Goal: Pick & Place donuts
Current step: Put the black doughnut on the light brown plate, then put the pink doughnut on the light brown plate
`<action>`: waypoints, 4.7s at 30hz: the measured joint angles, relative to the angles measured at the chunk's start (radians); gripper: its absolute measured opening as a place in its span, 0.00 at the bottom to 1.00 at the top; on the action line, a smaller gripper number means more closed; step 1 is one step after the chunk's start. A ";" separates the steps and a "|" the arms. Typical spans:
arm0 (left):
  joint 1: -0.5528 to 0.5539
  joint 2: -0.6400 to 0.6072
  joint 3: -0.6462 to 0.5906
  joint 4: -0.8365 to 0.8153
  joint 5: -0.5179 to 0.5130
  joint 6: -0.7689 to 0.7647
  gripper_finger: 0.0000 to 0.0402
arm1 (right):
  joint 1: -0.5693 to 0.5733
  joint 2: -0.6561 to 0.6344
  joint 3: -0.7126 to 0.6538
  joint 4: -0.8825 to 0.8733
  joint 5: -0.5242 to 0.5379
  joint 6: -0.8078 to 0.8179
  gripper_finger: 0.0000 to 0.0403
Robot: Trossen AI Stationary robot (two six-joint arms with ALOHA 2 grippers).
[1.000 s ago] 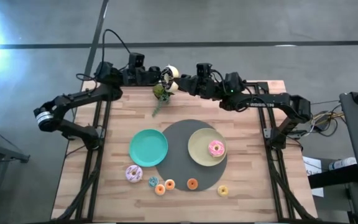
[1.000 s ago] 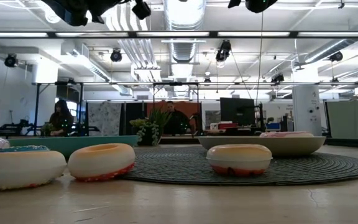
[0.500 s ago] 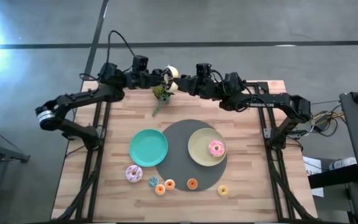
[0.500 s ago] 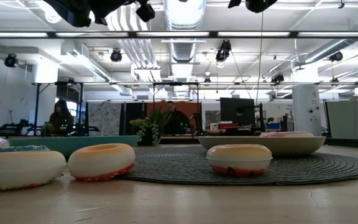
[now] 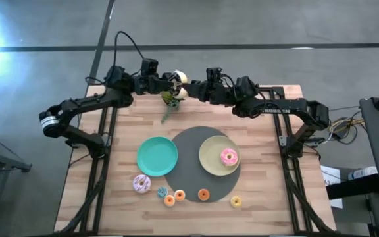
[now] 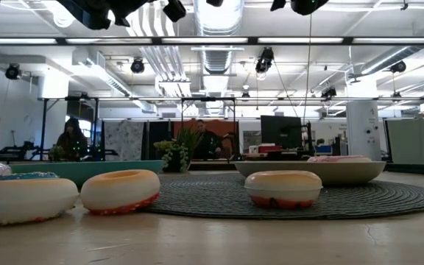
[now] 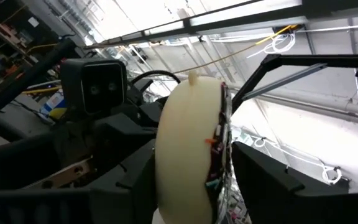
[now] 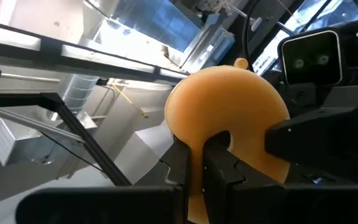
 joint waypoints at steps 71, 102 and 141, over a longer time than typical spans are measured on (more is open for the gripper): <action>-0.353 0.773 0.629 -1.409 -0.414 1.015 0.37 | 0.061 -0.501 -0.002 -1.518 0.755 -0.220 0.61; -0.355 0.050 0.065 -1.681 -0.709 1.076 0.37 | 0.059 -0.445 -0.008 -1.562 0.691 -0.359 0.59; -1.237 -0.123 -0.462 -1.612 -0.925 0.061 0.37 | -0.037 -0.315 0.002 -1.461 0.624 -0.553 0.59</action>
